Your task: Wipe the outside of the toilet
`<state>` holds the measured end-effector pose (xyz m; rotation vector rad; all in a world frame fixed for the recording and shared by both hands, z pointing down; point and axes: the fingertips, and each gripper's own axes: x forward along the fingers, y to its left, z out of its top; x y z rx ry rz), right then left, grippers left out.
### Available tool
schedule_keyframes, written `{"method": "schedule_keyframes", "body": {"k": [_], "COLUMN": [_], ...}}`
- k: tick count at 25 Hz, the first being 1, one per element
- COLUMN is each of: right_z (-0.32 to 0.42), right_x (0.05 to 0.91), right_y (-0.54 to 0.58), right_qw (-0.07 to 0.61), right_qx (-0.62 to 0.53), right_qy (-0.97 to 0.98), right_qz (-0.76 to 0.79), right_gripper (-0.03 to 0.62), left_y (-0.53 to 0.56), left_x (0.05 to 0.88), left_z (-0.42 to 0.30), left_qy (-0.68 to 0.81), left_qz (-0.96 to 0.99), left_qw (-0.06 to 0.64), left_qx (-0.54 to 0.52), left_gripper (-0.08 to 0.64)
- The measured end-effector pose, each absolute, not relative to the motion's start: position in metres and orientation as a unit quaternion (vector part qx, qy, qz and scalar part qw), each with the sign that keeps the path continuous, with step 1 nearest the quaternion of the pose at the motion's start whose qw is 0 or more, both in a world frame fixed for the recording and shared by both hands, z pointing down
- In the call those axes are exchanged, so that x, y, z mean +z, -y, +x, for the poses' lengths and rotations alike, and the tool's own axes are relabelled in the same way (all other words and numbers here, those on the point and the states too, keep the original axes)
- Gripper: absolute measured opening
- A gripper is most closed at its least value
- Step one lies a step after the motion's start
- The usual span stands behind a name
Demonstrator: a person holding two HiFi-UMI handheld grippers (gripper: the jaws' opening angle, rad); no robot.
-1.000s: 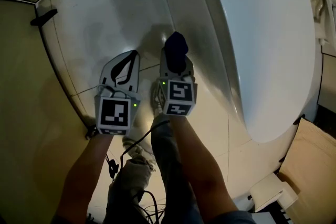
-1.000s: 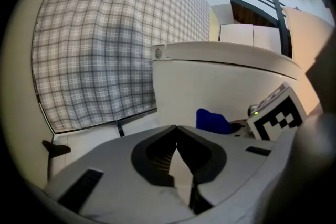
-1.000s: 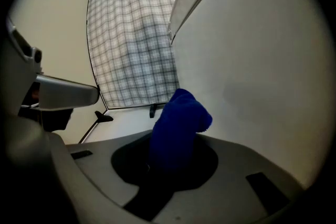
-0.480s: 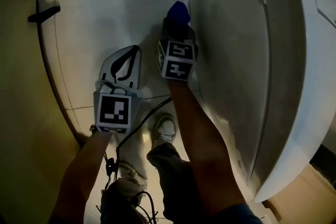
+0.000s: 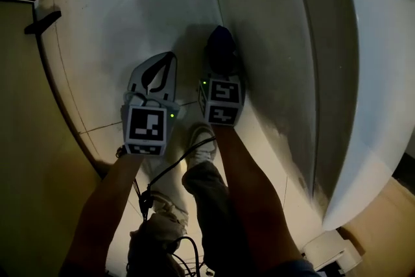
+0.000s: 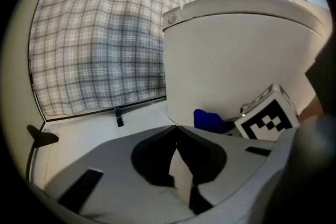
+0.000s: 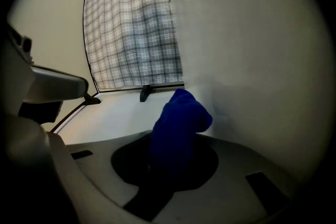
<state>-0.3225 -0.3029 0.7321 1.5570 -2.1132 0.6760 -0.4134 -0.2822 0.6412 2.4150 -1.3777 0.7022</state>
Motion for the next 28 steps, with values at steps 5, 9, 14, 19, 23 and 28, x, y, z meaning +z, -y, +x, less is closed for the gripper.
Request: {"method": "schedule_keyframes", "body": {"k": [5, 9, 14, 19, 23, 28], "right_z": [-0.297, -0.288, -0.294, -0.311, -0.314, -0.321], "right_x": [0.704, 0.709, 0.680, 0.594, 0.492, 0.345], "right_y": [0.223, 0.178, 0.171, 0.166, 0.148, 0.105], "right_qw": [0.217, 0.230, 0.205, 0.160, 0.124, 0.087], "right_qx": [0.248, 0.259, 0.250, 0.237, 0.227, 0.219], "right_qy": [0.752, 0.744, 0.746, 0.756, 0.760, 0.764], "right_qz": [0.571, 0.571, 0.582, 0.588, 0.596, 0.600], "right_gripper": [0.074, 0.074, 0.074, 0.074, 0.074, 0.074], "left_y": [0.244, 0.221, 0.201, 0.182, 0.156, 0.105], "left_x": [0.619, 0.606, 0.579, 0.508, 0.417, 0.277], "left_z": [-0.393, -0.386, -0.388, -0.401, -0.406, -0.409], "left_qy": [0.459, 0.447, 0.438, 0.445, 0.449, 0.450], "left_qz": [0.843, 0.851, 0.856, 0.853, 0.852, 0.852], "left_qw": [0.144, 0.130, 0.112, 0.097, 0.080, 0.059], "left_qx": [0.242, 0.244, 0.249, 0.255, 0.257, 0.260], "left_gripper": [0.015, 0.015, 0.015, 0.015, 0.015, 0.015]}}
